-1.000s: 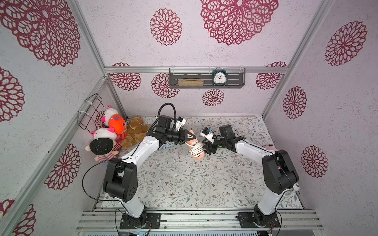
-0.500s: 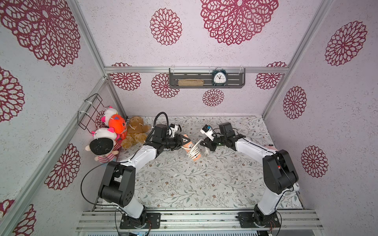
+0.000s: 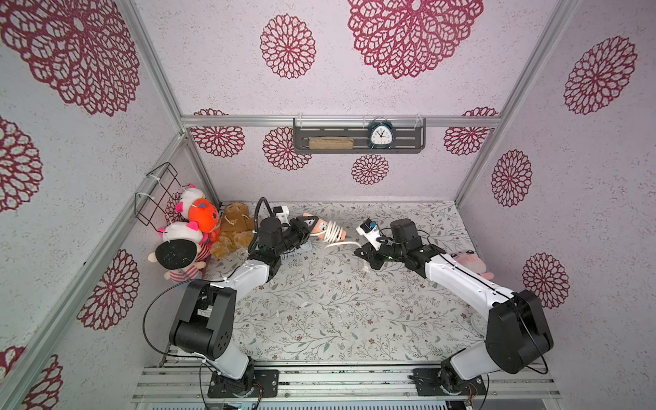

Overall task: Unwrap the cord wrapped around the power strip
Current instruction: Unwrap the power cord from the power strip.

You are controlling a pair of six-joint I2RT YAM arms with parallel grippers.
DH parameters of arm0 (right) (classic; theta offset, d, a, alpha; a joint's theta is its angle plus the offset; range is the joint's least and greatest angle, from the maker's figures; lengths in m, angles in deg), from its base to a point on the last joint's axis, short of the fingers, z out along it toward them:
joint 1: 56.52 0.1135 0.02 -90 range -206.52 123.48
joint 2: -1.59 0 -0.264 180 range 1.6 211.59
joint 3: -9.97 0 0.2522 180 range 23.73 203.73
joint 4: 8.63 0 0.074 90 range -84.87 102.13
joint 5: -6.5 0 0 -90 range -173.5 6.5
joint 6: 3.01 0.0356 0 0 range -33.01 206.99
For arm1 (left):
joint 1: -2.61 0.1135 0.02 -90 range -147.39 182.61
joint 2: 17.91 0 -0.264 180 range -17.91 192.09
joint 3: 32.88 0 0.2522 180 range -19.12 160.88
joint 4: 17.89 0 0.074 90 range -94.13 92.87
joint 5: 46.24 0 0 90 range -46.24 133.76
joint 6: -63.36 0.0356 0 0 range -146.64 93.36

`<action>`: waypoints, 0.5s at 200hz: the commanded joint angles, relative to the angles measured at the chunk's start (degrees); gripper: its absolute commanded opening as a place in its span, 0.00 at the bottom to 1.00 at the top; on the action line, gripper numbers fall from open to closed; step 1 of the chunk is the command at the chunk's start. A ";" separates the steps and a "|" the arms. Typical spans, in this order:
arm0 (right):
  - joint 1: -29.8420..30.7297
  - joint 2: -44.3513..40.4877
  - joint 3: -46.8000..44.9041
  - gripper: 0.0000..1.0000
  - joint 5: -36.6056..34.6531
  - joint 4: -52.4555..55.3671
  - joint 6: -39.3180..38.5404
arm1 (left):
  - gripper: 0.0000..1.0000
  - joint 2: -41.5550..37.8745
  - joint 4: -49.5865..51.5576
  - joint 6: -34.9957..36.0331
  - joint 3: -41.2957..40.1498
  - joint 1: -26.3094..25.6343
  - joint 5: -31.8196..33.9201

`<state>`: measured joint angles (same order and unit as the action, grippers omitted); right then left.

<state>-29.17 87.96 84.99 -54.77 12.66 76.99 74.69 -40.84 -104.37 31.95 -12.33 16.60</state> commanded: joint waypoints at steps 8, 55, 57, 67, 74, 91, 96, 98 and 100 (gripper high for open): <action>-1.68 3.58 2.37 0.00 -5.16 -2.33 4.91 | 0.00 0.60 -16.88 -9.90 -3.54 1.22 -5.19; -3.86 11.75 15.49 0.00 -12.10 3.63 5.60 | 0.00 -6.77 6.03 6.16 -7.23 1.58 -12.12; -3.97 11.90 16.05 0.00 -12.18 3.90 5.49 | 0.00 -7.20 6.94 6.78 -7.33 1.58 -12.13; -4.40 12.11 18.05 0.00 -11.74 4.62 4.97 | 0.00 -8.54 9.48 9.30 -8.38 1.67 -12.08; -4.59 11.71 18.75 0.00 -11.45 4.98 4.32 | 0.00 -9.18 9.11 9.85 -9.23 1.88 -11.82; -4.77 9.82 18.57 0.00 -10.47 5.52 2.07 | 0.00 -8.94 2.97 7.78 -10.95 1.93 -12.02; -4.77 9.18 18.28 0.00 -11.08 5.66 1.39 | 0.00 -8.48 0.78 6.42 -11.15 1.94 -12.71; -4.79 8.86 18.15 0.00 -11.33 5.90 1.19 | 0.00 -8.18 0.00 5.76 -11.21 1.93 -12.91; -4.84 8.65 18.06 0.00 -11.55 6.07 0.96 | 0.00 -7.90 -0.62 5.34 -11.24 1.93 -13.07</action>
<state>-33.54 101.19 101.91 -65.19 17.23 80.24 66.95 -34.85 -98.49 21.37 -10.71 6.83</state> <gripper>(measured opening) 0.097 0.373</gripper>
